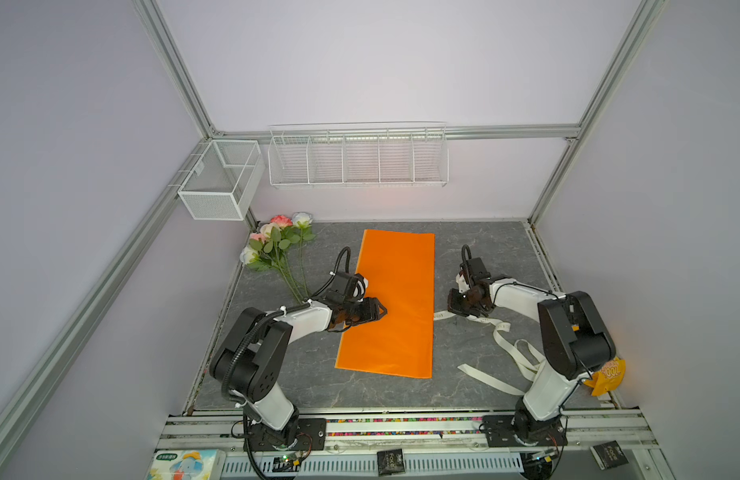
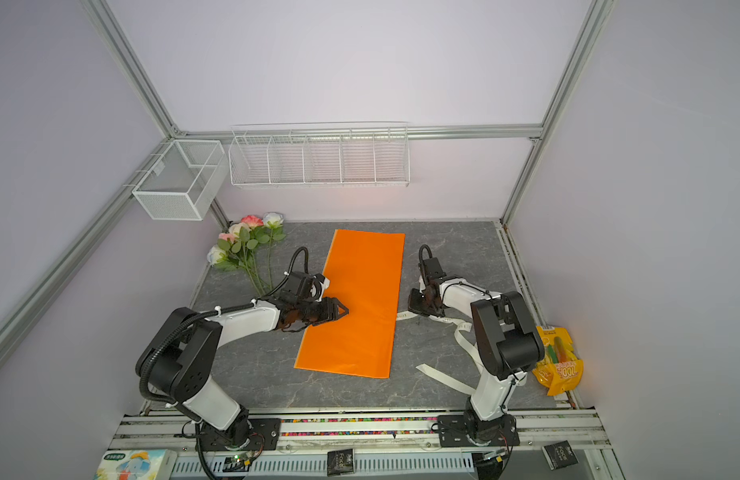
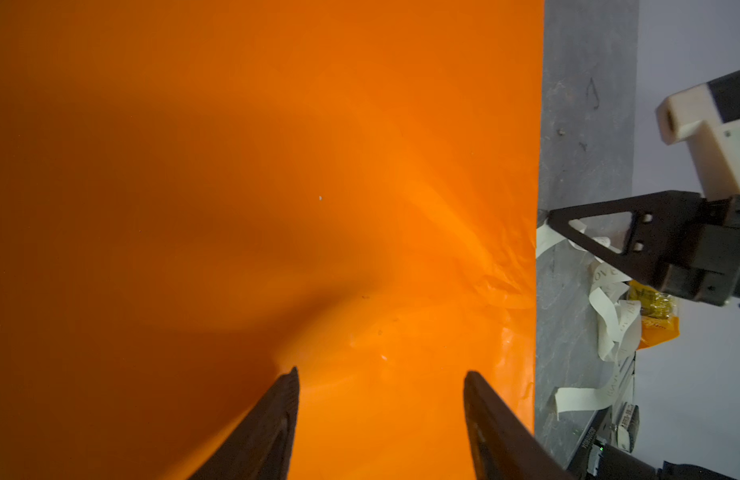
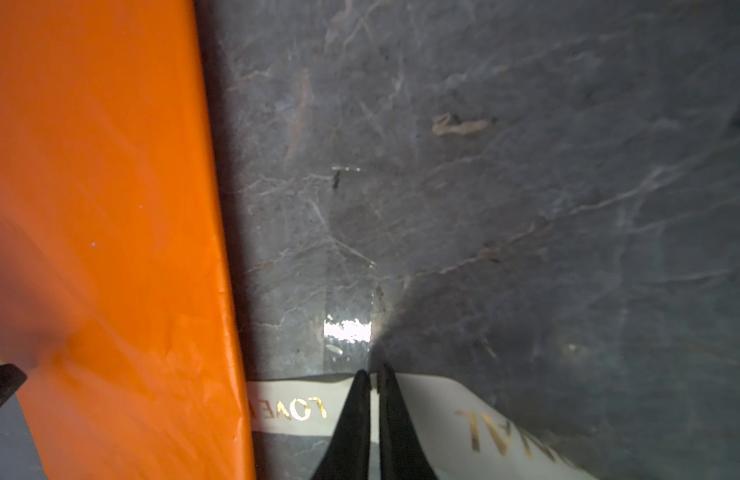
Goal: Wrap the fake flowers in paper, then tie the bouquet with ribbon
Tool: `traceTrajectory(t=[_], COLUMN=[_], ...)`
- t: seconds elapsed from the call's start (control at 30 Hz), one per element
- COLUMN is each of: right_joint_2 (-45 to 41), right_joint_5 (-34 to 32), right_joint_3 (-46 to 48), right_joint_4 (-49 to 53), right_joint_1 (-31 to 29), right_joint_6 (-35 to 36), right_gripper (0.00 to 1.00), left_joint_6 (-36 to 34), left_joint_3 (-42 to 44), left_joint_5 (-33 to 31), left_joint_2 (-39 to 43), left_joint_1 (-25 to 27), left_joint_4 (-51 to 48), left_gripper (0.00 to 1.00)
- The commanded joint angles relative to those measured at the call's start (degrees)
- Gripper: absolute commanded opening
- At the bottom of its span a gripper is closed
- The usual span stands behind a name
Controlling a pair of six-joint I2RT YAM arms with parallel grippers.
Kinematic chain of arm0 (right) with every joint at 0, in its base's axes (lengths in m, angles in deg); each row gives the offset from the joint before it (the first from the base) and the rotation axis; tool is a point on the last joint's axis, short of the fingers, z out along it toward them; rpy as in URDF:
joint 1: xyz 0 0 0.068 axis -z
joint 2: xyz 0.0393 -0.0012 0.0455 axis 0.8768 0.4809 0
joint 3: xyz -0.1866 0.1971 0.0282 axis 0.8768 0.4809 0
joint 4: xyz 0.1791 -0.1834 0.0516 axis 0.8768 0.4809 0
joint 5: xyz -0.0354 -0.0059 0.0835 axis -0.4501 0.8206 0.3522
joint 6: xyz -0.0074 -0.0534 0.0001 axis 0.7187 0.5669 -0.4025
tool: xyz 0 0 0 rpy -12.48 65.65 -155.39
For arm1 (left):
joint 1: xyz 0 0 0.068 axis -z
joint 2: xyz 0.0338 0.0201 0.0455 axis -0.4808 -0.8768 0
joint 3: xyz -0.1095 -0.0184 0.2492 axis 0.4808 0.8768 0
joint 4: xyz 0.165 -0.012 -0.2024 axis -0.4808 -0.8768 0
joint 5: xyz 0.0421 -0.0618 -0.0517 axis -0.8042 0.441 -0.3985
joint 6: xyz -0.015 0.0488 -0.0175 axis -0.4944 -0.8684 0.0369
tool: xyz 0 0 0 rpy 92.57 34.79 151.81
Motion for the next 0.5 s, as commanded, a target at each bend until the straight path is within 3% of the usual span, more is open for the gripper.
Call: traceTrajectory(t=[0.0, 0.07, 0.33, 0.47], right_joint_2=[0.7, -0.1, -3.4, -7.1], right_joint_5=[-5.0, -5.7, -3.4, -4.0], right_joint_3=[-0.1, 0.3, 3.3, 2.1], right_joint_4=[5.5, 7.2, 8.4, 9.7], right_joint_1=[2.5, 4.6, 24.1, 29.0], right_joint_6=[0.9, 0.6, 3.5, 5.2], right_gripper=[0.11, 0.10, 0.09, 0.09], left_joint_6=[2.5, 4.4, 16.6, 23.4], left_joint_3=[-1.6, -0.7, 8.0, 12.3], left_joint_5=[-3.1, -4.0, -4.3, -7.6], left_joint_2=[-3.0, -3.7, -2.7, -1.1], left_joint_1=[0.3, 0.3, 0.4, 0.6], left_joint_4=[-2.9, -2.5, 9.4, 15.1], left_gripper=[0.61, 0.59, 0.59, 0.59])
